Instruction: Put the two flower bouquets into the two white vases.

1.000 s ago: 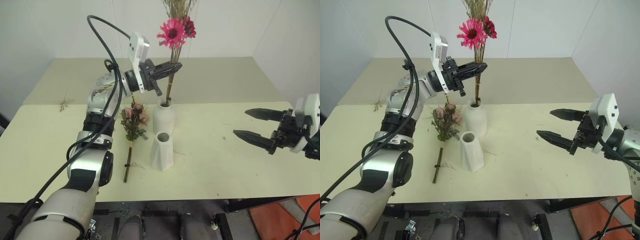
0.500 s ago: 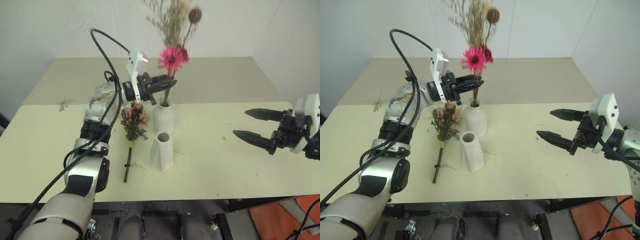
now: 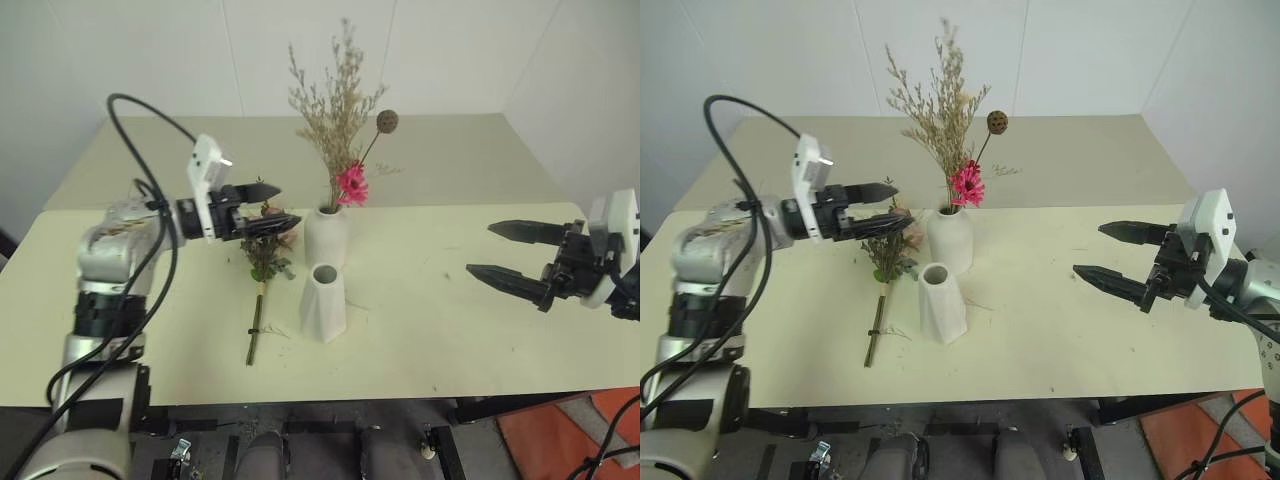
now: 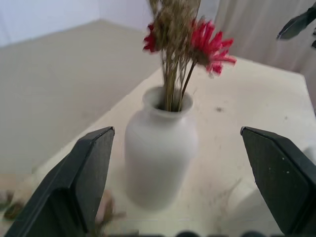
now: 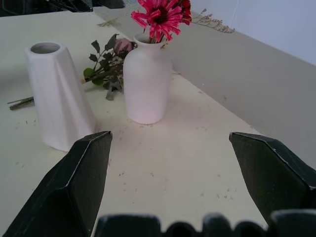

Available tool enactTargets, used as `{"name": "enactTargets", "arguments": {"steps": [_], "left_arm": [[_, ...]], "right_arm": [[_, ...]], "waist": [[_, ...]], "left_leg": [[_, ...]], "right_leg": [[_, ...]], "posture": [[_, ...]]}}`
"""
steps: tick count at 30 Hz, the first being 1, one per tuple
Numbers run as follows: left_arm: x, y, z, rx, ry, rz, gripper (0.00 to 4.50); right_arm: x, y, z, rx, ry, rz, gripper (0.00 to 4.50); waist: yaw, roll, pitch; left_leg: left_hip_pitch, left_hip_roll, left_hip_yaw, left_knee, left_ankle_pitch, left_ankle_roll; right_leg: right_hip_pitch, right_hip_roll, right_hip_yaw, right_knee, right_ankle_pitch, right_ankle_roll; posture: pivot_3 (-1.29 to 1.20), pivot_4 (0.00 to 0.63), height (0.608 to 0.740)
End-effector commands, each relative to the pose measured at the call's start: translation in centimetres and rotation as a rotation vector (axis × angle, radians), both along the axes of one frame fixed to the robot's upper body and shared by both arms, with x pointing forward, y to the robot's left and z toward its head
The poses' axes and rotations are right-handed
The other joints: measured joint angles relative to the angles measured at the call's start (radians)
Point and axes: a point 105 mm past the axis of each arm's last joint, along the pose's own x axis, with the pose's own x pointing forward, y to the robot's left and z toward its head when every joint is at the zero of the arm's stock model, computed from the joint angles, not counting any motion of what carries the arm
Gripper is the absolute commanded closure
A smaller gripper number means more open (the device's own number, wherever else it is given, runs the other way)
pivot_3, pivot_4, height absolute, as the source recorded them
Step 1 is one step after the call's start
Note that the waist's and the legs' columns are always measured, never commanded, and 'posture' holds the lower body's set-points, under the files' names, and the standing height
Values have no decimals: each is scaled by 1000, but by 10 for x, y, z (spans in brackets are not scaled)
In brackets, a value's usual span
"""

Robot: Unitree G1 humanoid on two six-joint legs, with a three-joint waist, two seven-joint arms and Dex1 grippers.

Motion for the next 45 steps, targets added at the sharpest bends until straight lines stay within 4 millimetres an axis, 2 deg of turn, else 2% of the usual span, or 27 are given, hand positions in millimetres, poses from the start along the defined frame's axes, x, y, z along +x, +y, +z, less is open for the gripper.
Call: {"name": "enactTargets", "arguments": {"steps": [1,6,12,19,27,30,32,33,34,35,36,44,45], "left_arm": [[-13,9,8,47,41,67,31],[-19,20,-22,181,326,244,31],[-16,13,-51,253,531,363,31],[-7,5,-88,407,597,482,31],[-4,5,-100,460,614,520,31],[-4,5,-105,471,618,523,591],[-5,6,-107,476,618,527,1183],[-5,8,-107,475,617,535,1229],[-4,10,-106,473,615,545,1631],[-3,12,-105,470,613,558,1663],[-2,15,-104,467,611,568,1989],[13,47,-87,402,560,747,4387],[15,52,-84,390,550,776,4407]], "right_arm": [[-1,0,11,-16,-40,20,0],[3,1,11,-25,-33,41,0],[8,5,15,-41,-37,76,0],[6,7,19,-70,-33,133,0],[-3,6,18,-87,-2,195,0],[-3,7,18,-87,-1,201,0],[-3,7,18,-86,-2,201,0],[-3,6,18,-86,-1,201,0],[-3,6,17,-85,0,200,0],[-3,6,17,-84,1,200,0],[-3,6,16,-84,1,200,0],[-1,4,15,-82,5,199,0],[-1,3,15,-82,5,200,0]], "waist": [[3,0,0],[3,0,0],[3,0,0],[3,0,0],[1,0,0],[2,0,0],[2,0,0],[2,0,0],[2,0,0],[2,0,0],[2,0,0],[1,0,0],[1,0,0]], "left_leg": [[0,0,0,0,0,0],[0,0,-1,0,0,0],[0,0,-1,0,0,0],[0,-1,-1,0,0,0],[0,-1,-1,0,0,0],[0,-1,-1,0,0,0],[0,-1,-1,0,0,0],[0,-1,-1,0,0,0],[0,-1,-1,0,0,0],[0,-1,-1,0,0,0],[0,-1,-1,0,0,0],[0,-1,-1,0,0,0],[0,-1,-1,0,0,0]], "right_leg": [[0,0,0,0,0,0],[1,0,-1,0,0,0],[0,0,-1,0,0,0],[0,0,0,0,0,0],[0,0,0,0,0,0],[0,0,0,0,0,0],[0,0,0,1,0,0],[0,0,0,1,0,0],[0,0,0,0,0,0],[0,0,0,0,0,0],[0,0,0,0,0,0],[0,0,0,1,0,0],[0,0,0,0,0,0]], "posture": [[0,150,740],[0,150,740],[0,150,740],[0,150,740],[0,150,740],[0,150,740],[0,150,740],[0,150,740],[0,150,740],[0,150,740],[0,150,740],[0,150,740],[0,150,740]]}}
